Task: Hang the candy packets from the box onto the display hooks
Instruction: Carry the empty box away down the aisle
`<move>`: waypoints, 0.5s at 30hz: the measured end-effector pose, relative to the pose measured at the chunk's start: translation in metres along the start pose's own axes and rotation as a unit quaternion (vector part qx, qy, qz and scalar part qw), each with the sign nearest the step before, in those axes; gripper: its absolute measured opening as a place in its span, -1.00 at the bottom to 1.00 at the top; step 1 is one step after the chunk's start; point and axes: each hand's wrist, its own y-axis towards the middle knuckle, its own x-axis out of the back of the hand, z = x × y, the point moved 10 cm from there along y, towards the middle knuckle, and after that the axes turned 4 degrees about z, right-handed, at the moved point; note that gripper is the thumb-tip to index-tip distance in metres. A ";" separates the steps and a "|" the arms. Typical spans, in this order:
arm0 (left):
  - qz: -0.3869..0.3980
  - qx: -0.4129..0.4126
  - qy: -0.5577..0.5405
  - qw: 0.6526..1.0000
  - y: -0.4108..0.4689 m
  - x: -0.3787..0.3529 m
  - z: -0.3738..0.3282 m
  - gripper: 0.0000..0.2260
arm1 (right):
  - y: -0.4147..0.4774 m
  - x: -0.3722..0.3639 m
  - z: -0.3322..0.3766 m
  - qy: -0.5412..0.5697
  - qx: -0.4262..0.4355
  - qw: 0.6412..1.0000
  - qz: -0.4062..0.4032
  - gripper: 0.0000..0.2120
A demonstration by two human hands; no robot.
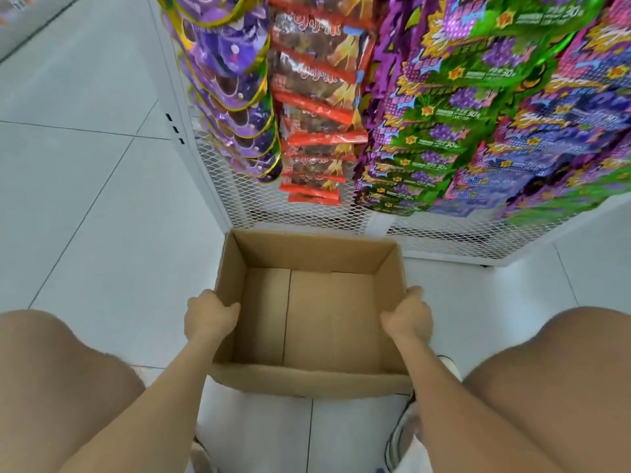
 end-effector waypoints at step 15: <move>-0.051 0.104 -0.195 0.974 -0.003 0.038 0.117 -0.84 | -0.024 -0.074 0.076 -0.033 0.159 0.981 0.101 -0.55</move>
